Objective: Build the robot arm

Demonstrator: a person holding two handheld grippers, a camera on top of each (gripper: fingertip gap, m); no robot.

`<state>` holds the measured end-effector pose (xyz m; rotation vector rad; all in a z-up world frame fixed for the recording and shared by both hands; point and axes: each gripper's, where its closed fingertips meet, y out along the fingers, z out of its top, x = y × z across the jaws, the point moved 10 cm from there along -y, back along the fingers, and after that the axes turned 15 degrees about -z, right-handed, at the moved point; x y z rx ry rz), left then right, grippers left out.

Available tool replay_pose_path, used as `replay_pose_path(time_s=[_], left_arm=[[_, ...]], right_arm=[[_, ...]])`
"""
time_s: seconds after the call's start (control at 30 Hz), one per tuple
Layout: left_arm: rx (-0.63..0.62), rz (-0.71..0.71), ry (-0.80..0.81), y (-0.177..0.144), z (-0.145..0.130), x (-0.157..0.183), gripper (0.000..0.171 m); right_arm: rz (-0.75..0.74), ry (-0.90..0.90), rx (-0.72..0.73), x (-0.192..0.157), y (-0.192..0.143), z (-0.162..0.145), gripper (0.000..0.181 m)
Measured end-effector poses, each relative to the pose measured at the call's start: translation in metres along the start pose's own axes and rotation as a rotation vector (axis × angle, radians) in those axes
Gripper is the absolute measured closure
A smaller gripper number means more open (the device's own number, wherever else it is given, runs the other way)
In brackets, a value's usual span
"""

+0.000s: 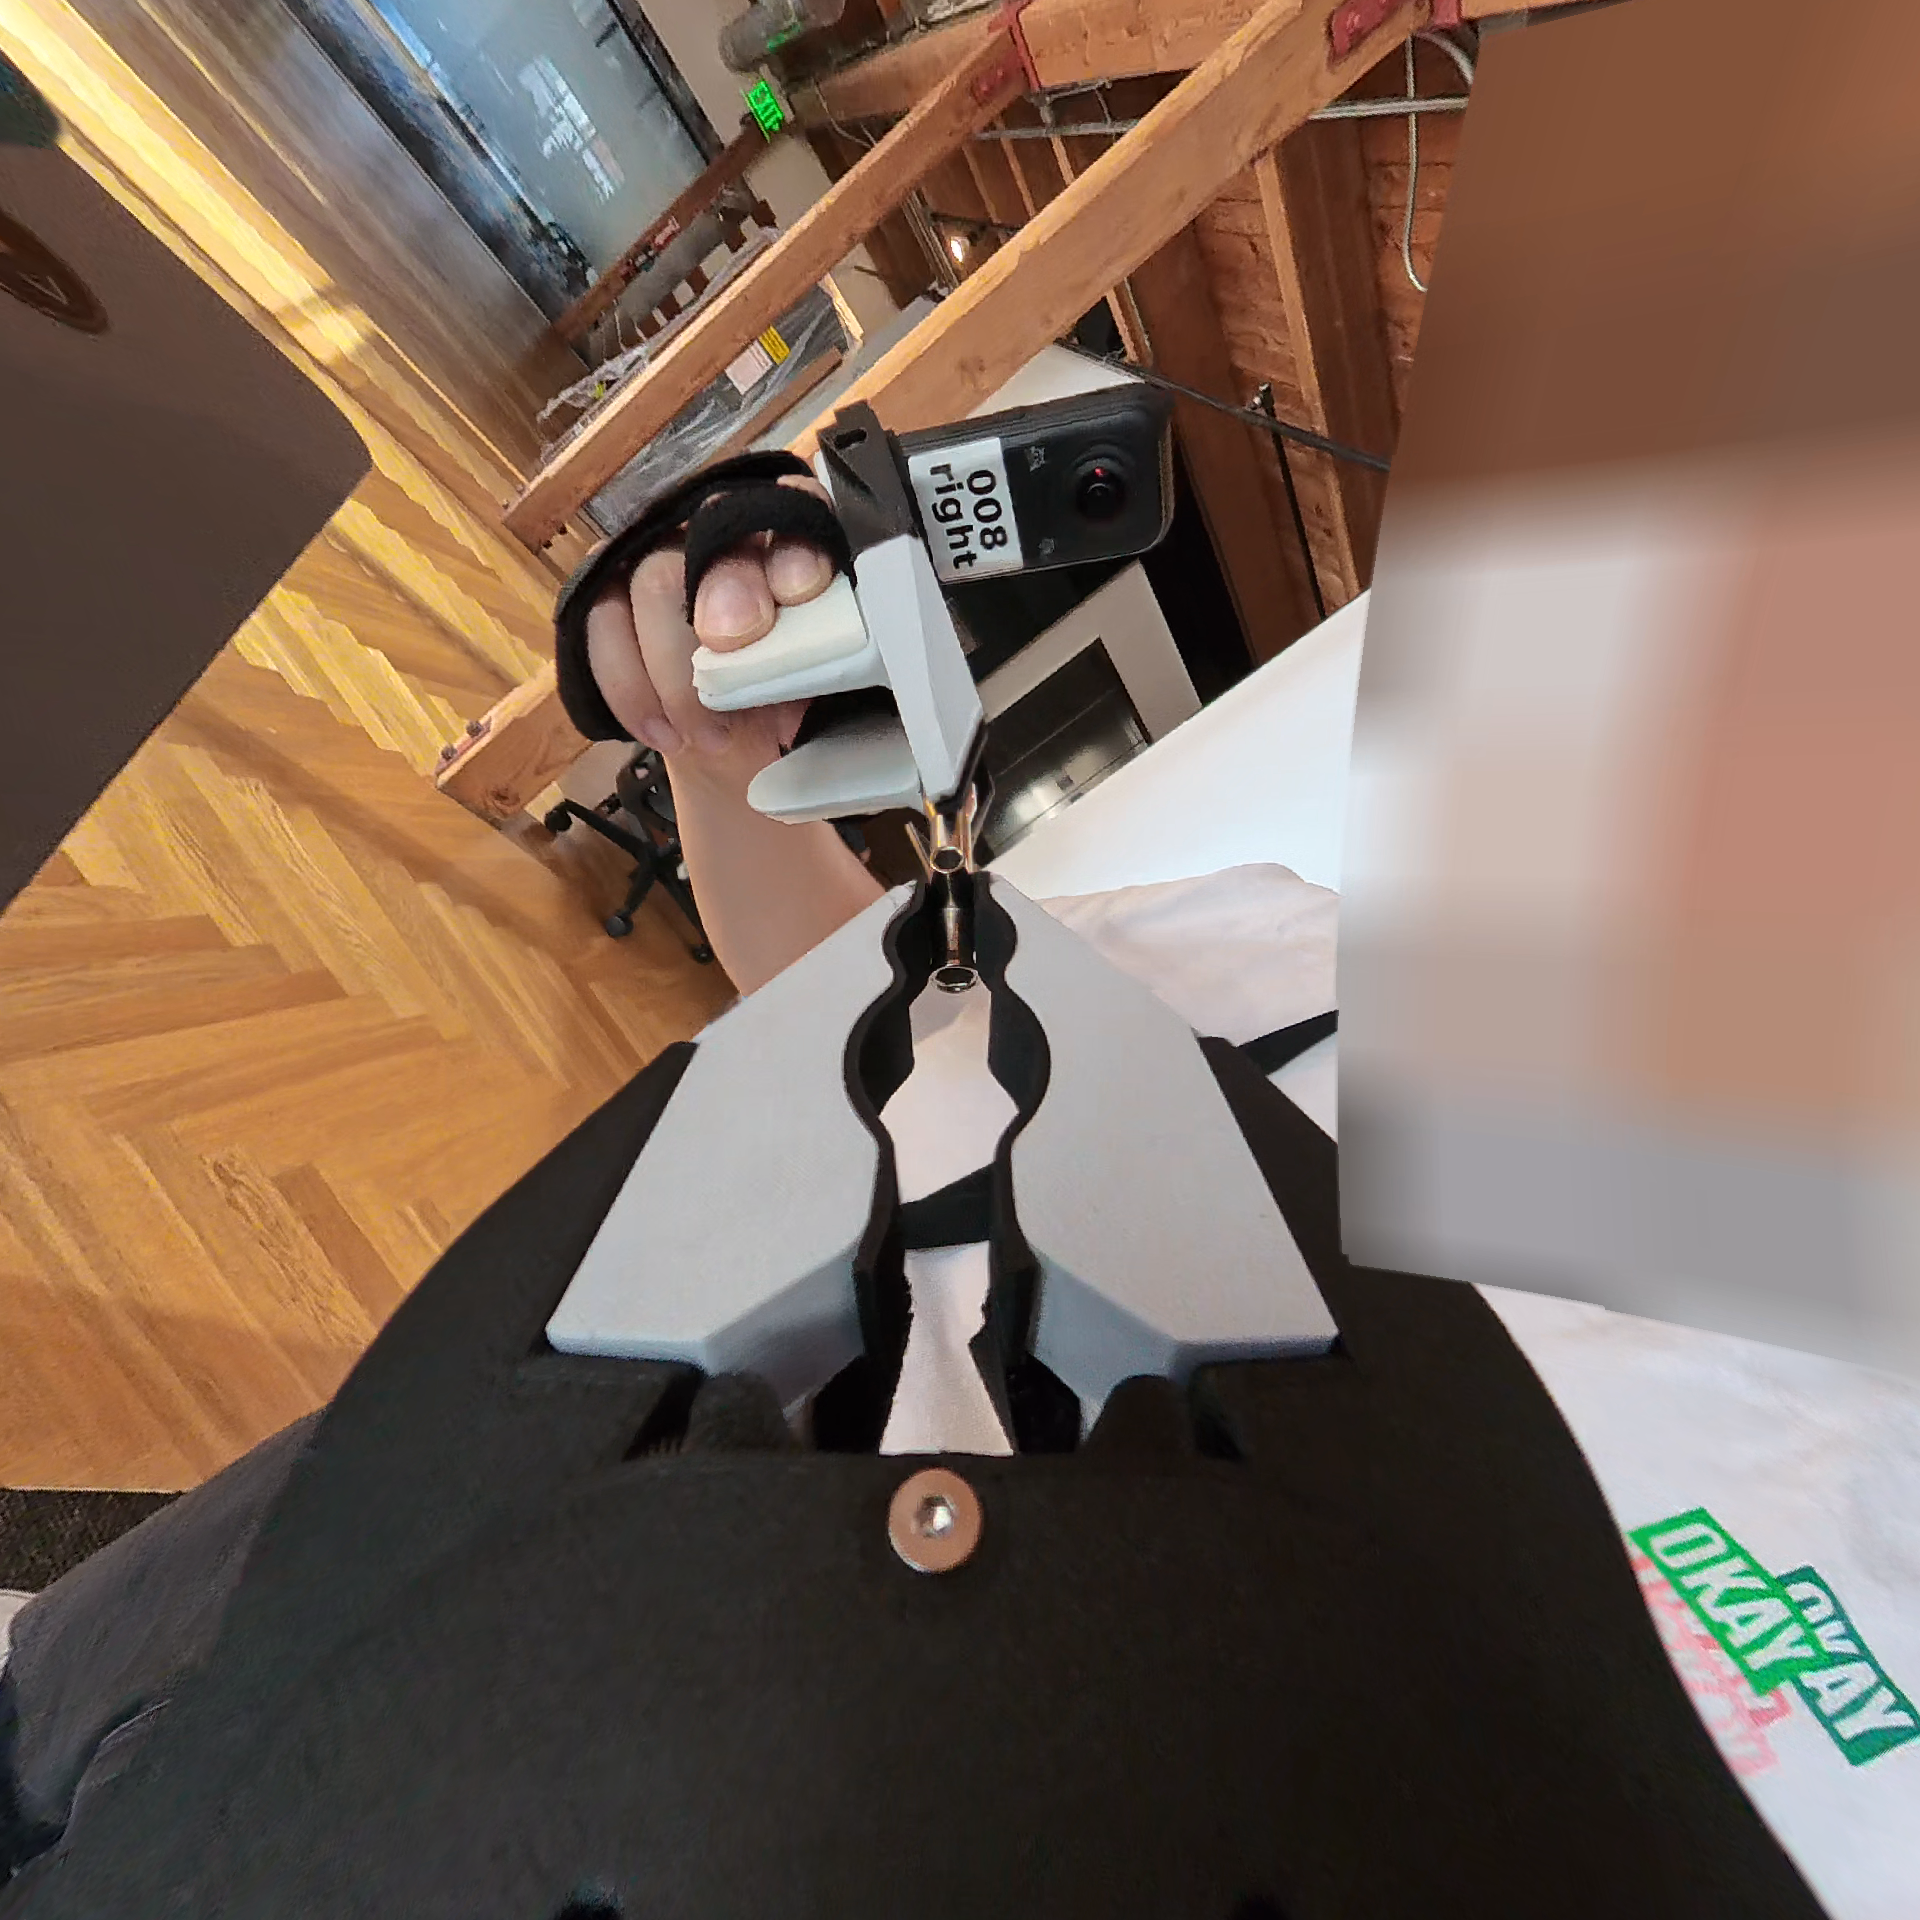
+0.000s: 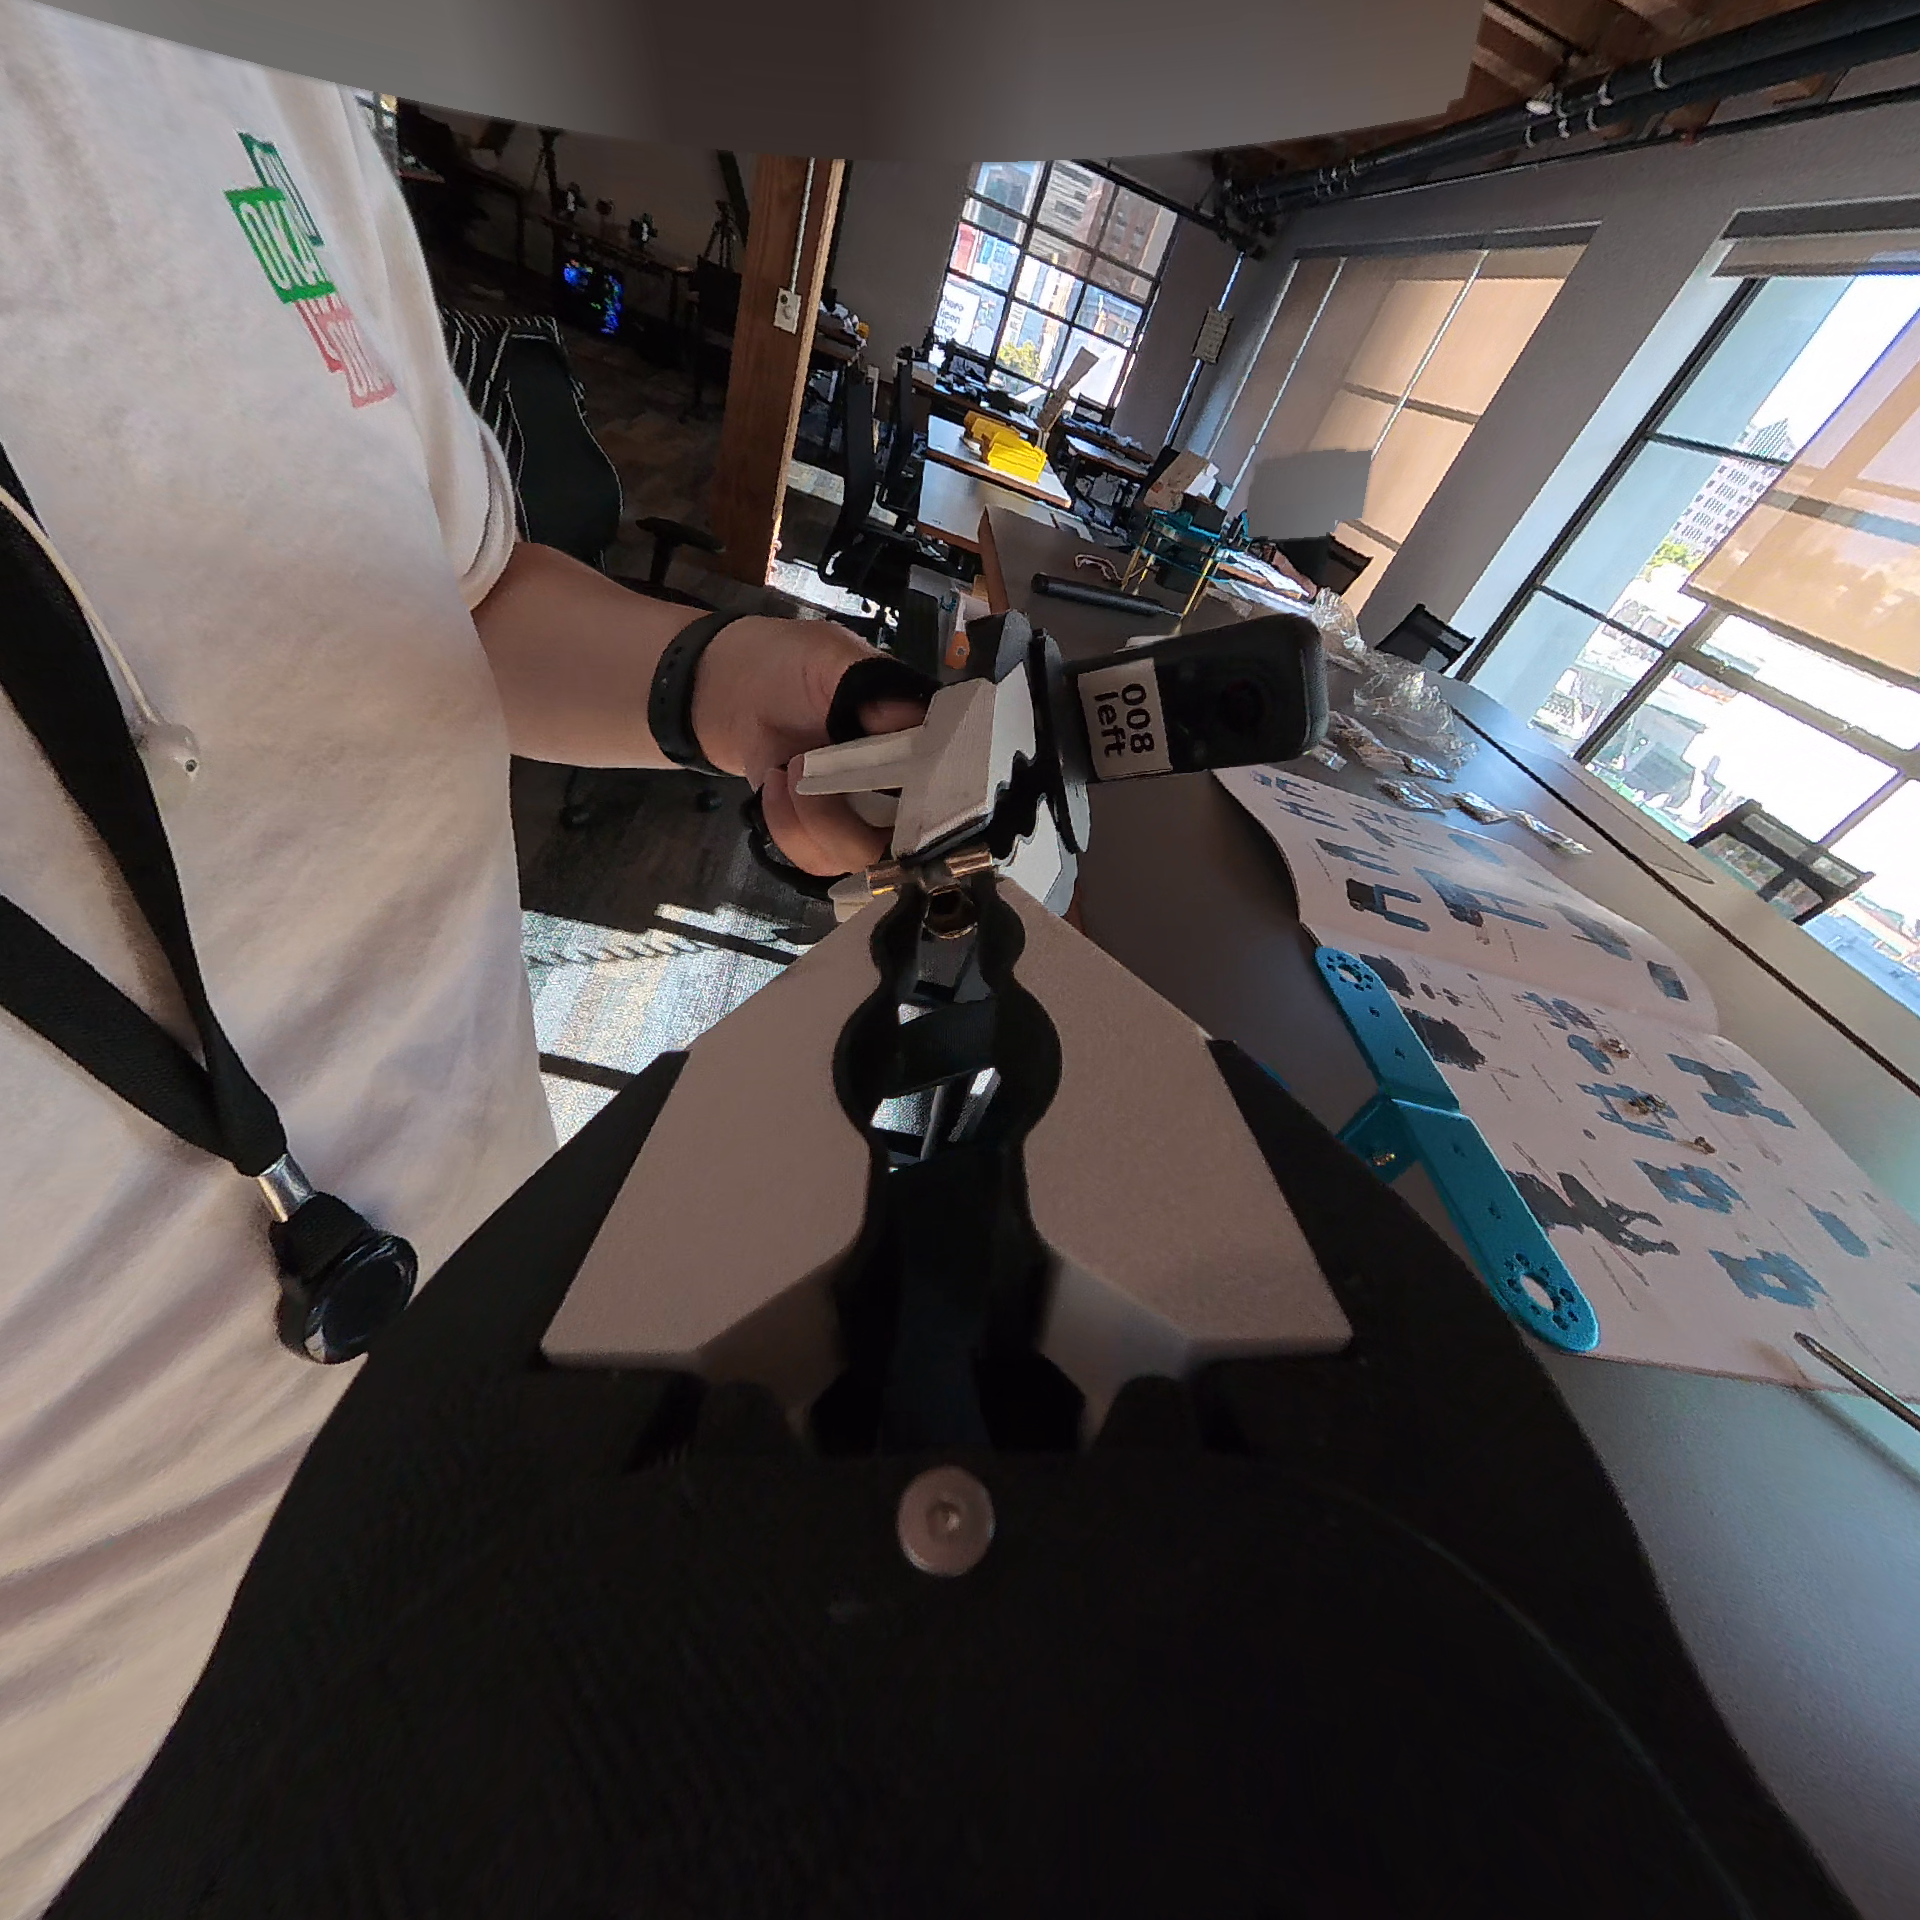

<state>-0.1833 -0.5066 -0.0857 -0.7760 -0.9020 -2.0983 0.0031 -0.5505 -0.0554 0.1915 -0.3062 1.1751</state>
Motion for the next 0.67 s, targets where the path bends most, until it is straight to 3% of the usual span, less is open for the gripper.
replay_pose_path(time_s=[0.07, 0.1, 0.13, 0.27, 0.37, 0.47, 0.6, 0.67], left_arm=[[0.011, 0.008, 0.005, -0.006, 0.002, 0.004, 0.166], [0.021, 0.005, 0.004, -0.011, 0.004, 0.008, 0.166], [0.032, 0.004, 0.004, -0.016, 0.006, 0.013, 0.166], [0.068, 0.091, 0.05, -0.048, 0.014, 0.039, 0.166], [0.1, 0.159, 0.067, -0.07, 0.017, 0.057, 0.166], [0.138, 0.214, 0.073, -0.083, 0.016, 0.071, 0.166], [0.193, 0.264, 0.099, -0.088, 0.002, 0.087, 0.166], [0.224, 0.285, 0.103, -0.089, -0.01, 0.092, 0.166]], right_arm=[[0.008, -0.016, 0.007, 0.002, 0.007, 0.002, 0.165], [0.023, -0.023, 0.013, 0.006, 0.007, 0.005, 0.149], [0.022, -0.045, 0.016, 0.016, 0.004, 0.01, 0.144], [-0.131, -0.12, -0.005, 0.116, -0.015, 0.018, 0.145], [-0.232, -0.26, -0.406, 0.211, 0.011, -0.032, 0.123], [-0.149, -0.365, -0.744, 0.273, 0.05, -0.088, 0.12], [-0.048, -0.331, -0.883, 0.323, 0.086, -0.126, 0.132], [0.017, -0.231, -0.915, 0.34, 0.094, -0.133, 0.138]])
